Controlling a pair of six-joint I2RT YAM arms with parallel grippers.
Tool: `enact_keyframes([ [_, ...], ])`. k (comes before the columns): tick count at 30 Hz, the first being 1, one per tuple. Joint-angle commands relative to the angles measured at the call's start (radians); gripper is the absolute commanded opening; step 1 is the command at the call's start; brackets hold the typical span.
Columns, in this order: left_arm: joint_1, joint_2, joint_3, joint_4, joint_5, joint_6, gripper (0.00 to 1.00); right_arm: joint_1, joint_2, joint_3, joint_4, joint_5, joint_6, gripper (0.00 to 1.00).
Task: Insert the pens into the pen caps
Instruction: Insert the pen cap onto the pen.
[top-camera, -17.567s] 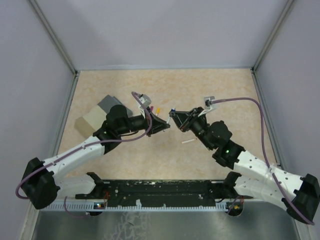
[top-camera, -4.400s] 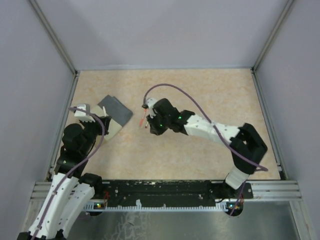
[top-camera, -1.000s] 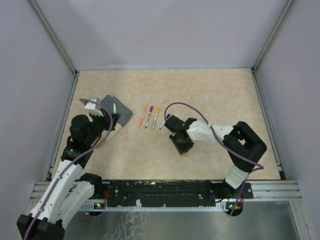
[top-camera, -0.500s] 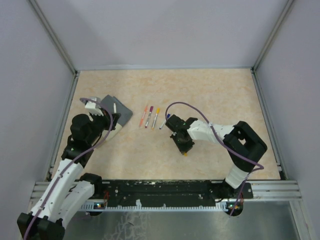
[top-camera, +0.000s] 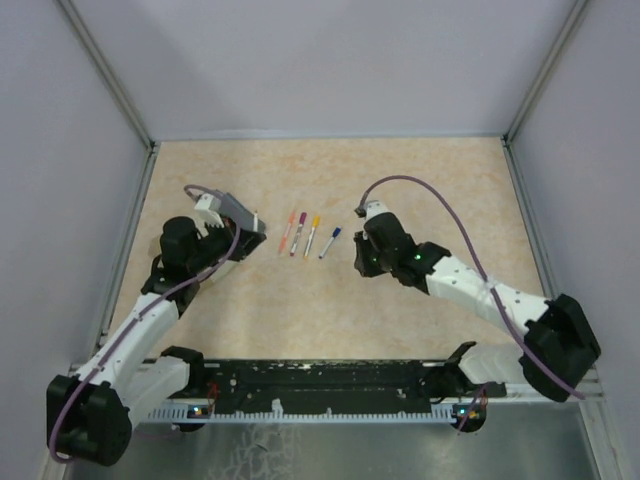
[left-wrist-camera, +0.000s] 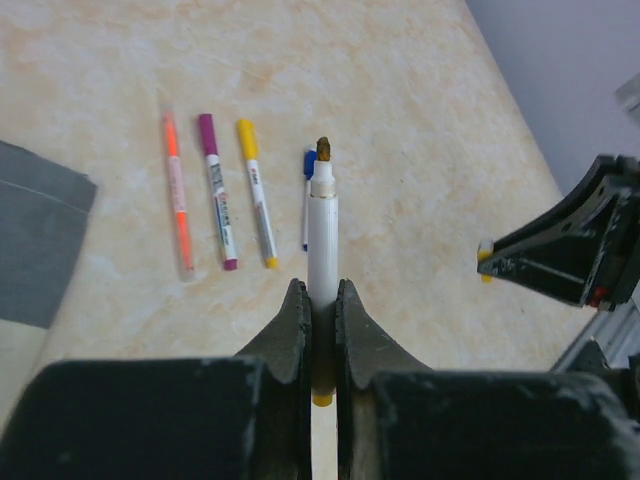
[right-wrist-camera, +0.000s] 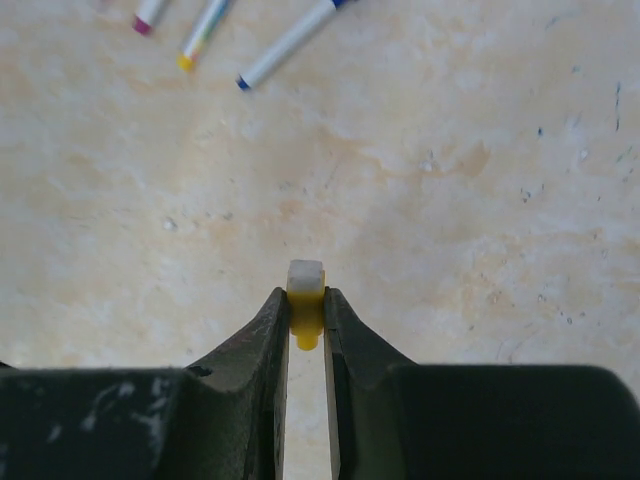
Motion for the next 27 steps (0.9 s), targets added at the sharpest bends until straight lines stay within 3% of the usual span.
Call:
enact_keyframes([
  [1,0.000,0.059,0.036,0.083,0.196,-0.006,0.00,-0.016,-0.153,-0.068,0.285,0.011,0.105,0.00],
  [4,-0.055,0.067,0.062,0.066,0.159,0.018,0.00,-0.033,-0.225,-0.118,0.441,-0.006,0.188,0.00],
  [9,-0.249,0.066,0.088,0.095,0.026,0.038,0.00,-0.040,-0.293,-0.178,0.680,-0.016,0.305,0.00],
  [14,-0.336,0.087,0.036,0.312,0.059,-0.031,0.00,-0.040,-0.343,-0.265,0.968,-0.015,0.425,0.00],
  [19,-0.387,0.153,0.066,0.391,0.120,-0.035,0.00,-0.040,-0.343,-0.329,1.181,-0.023,0.539,0.00],
  [27,-0.437,0.209,0.116,0.401,0.185,0.012,0.00,-0.040,-0.297,-0.315,1.307,-0.153,0.587,0.00],
])
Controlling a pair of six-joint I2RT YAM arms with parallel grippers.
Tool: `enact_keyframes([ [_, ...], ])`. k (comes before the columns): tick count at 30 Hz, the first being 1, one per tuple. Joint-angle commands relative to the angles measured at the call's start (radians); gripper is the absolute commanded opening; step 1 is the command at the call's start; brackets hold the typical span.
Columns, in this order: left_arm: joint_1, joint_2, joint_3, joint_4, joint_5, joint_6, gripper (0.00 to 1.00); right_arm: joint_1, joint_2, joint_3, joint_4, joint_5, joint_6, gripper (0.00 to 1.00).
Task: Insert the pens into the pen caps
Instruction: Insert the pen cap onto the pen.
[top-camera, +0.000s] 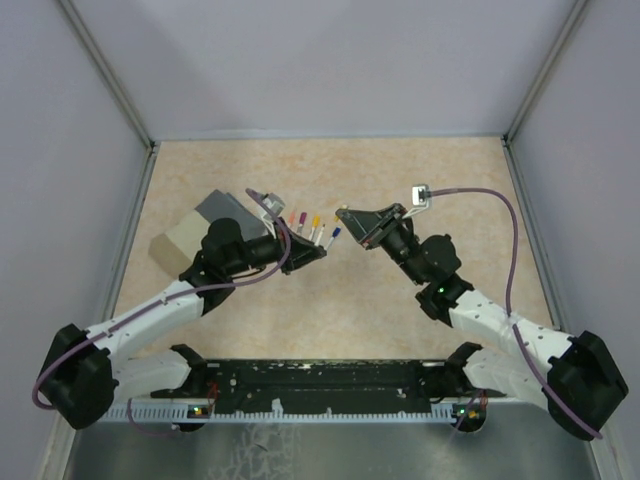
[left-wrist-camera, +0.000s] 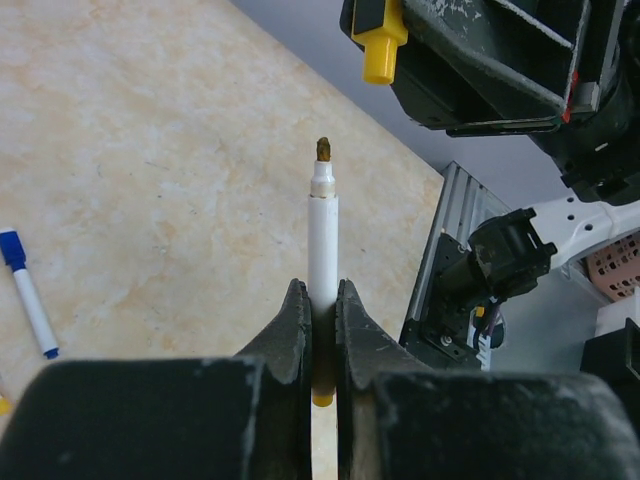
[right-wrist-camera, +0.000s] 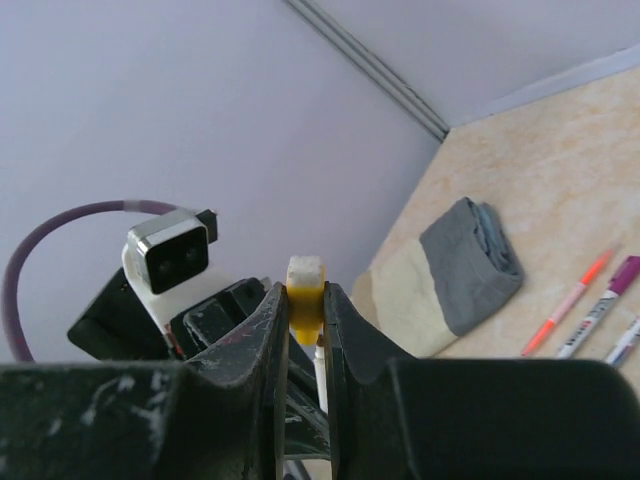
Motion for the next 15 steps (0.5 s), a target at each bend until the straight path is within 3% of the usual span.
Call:
enact_keyframes([
  [1,-0.024,0.004,0.045,0.065,0.052,0.030,0.00,-0.005,0.015,0.033,0.156,-0.065,0.038,0.00],
  [15,-0.045,0.011,0.049,0.070,0.043,0.044,0.00,-0.005,0.019,0.041,0.110,-0.091,0.018,0.00],
])
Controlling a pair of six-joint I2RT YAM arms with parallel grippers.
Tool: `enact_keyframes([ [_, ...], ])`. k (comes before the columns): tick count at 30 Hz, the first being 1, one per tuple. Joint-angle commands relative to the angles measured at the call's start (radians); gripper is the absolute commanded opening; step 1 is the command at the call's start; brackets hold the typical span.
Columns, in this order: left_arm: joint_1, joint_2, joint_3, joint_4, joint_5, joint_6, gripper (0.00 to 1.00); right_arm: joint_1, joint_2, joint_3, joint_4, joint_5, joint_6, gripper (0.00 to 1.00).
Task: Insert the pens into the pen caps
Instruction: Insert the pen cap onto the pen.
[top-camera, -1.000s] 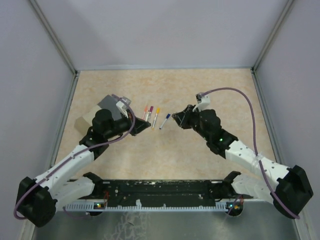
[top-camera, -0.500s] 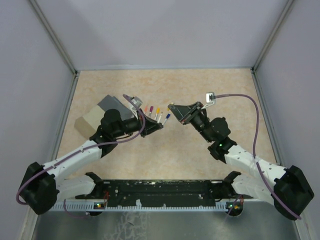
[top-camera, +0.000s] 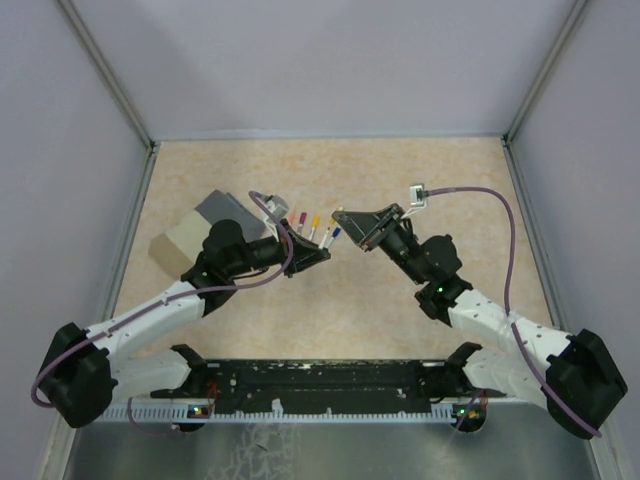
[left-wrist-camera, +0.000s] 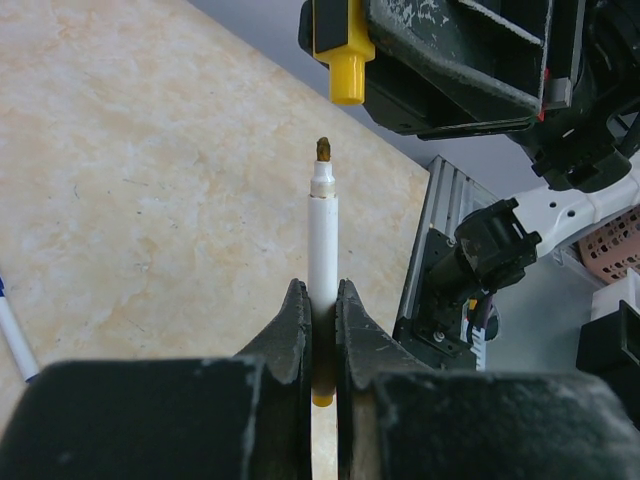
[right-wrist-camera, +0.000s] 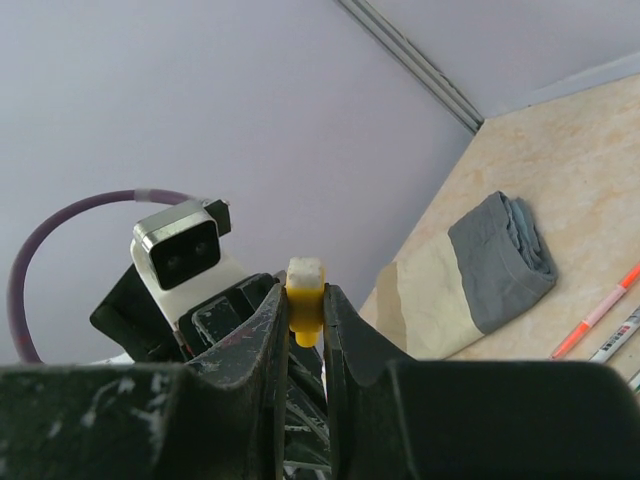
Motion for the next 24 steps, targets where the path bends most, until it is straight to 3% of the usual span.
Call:
enact_keyframes([
  [1,-0.008,0.005,0.035,0.041,0.018,0.019,0.00,-0.005,0.005,0.041,0.039,-0.008,-0.013,0.00],
  [24,-0.013,0.003,0.035,0.039,0.008,0.023,0.00,-0.005,0.009,0.059,-0.028,-0.062,-0.058,0.00],
])
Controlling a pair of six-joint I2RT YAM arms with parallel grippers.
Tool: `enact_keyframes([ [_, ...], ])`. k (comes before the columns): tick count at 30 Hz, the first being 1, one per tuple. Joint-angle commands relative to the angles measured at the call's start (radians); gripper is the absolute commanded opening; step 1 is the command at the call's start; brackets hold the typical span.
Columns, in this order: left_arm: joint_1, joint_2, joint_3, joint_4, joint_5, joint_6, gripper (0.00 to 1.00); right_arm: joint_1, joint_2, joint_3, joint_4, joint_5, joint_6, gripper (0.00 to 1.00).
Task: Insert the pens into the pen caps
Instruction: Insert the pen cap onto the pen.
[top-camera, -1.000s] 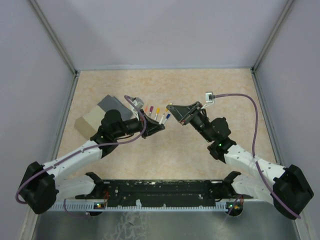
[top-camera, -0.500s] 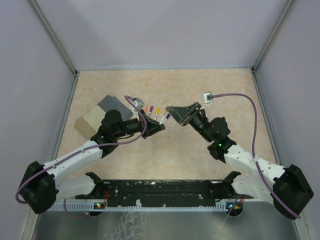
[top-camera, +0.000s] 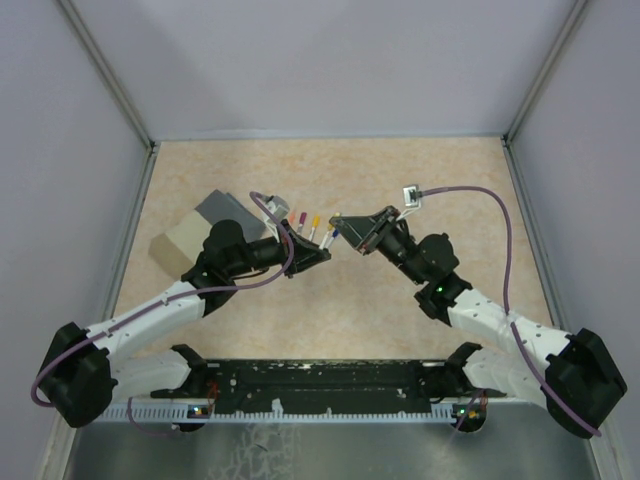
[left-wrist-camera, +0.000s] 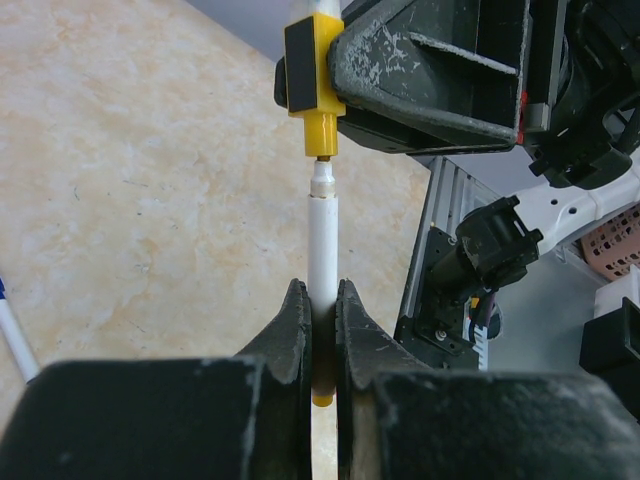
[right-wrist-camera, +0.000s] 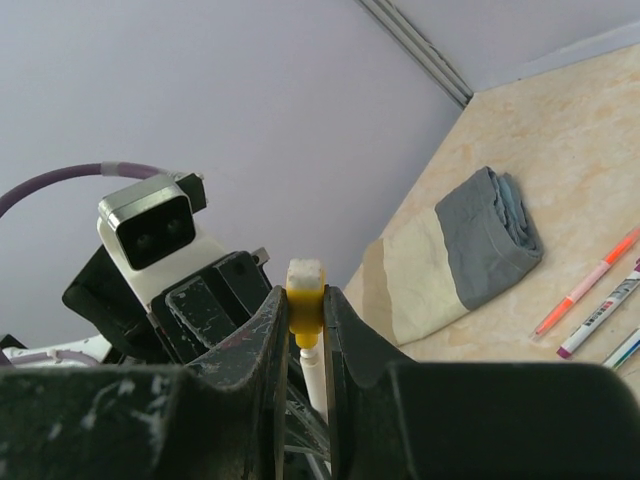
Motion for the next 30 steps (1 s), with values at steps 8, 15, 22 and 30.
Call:
enact_keyframes([
  [8,-0.009,0.006,0.040,0.034,0.002,0.013,0.00,-0.005,0.013,0.089,-0.052,-0.101,-0.078,0.00],
  [15,-0.011,0.007,0.040,0.043,-0.006,0.013,0.00,-0.005,0.019,0.134,-0.178,-0.140,-0.142,0.00],
  [22,-0.011,-0.007,0.033,0.069,-0.024,0.012,0.00,-0.005,0.019,0.129,-0.272,-0.166,-0.147,0.00],
  [30,-0.011,-0.015,0.031,0.116,-0.047,-0.001,0.00,0.006,0.005,0.093,-0.364,-0.185,-0.139,0.00],
])
